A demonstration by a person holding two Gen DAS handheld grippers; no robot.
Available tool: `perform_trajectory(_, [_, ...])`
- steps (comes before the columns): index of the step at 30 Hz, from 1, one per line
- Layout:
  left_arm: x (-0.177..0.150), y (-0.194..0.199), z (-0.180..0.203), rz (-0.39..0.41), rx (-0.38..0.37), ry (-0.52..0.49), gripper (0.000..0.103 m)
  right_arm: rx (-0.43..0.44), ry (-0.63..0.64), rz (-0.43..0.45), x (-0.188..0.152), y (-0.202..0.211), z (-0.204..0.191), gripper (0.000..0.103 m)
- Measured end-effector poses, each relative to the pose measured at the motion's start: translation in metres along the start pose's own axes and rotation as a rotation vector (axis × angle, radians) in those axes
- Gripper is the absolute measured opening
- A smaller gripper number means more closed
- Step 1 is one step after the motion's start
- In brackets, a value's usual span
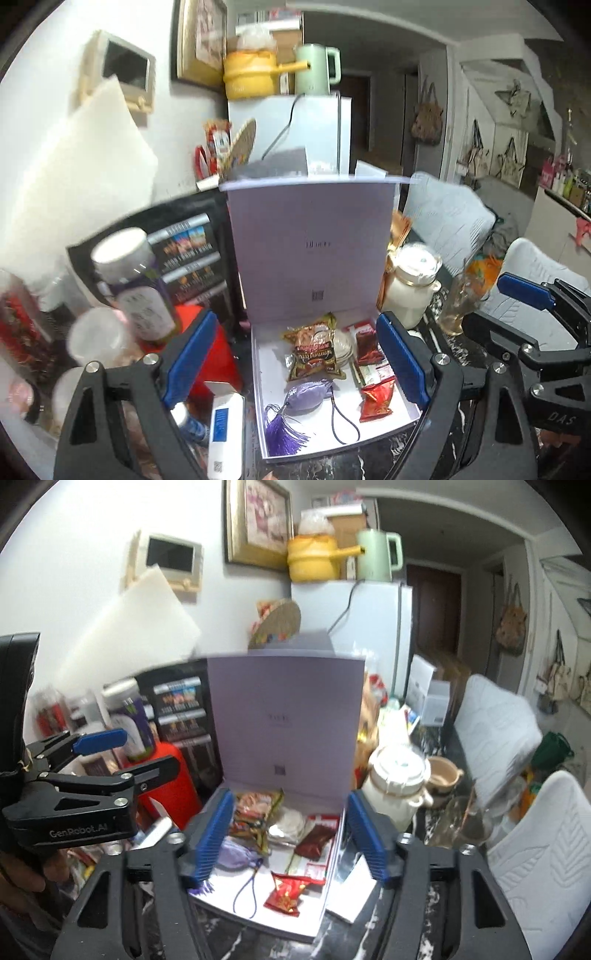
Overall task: Organize soft objects
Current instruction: 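Withdraw both open tools from the lavender box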
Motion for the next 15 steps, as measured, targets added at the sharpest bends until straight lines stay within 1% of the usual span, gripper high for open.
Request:
perform_trajectory(4, [0.013,0.036,0.002,0.058,-0.007,-0.008,0.089,0.002,0.011,0.065,0.016,0.033,-0.01,0.076])
perform_trajectory(6, [0.017,0.05,0.004,0.077,-0.015,-0.015,0.09,-0.005,0.019,0.087,0.022,0.048,-0.015,0.086])
perform_trajectory(8, [0.021,0.067,0.006,0.103,-0.022,-0.022,0.099,-0.01,0.034,0.115,0.028,0.064,-0.021,0.086])
perform_trajectory(11, [0.023,0.091,0.01,0.146,-0.025,-0.035,0.099,-0.014,0.046,0.143,0.032,0.084,-0.029,0.087])
perform_trajectory(15, [0.021,0.118,0.013,0.168,-0.036,-0.042,0.099,-0.029,0.049,0.158,0.031,0.108,-0.036,0.091])
Point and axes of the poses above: each gripper's, at about its wrist camera, not at the fingertips, and y roughly against the way its jaws point, z to its right, x to its top, the point moved 9 cm from there along -y, roughly the way its jaws point, and after that the axes turned 10 degrees about z, right-handed, at the moved point
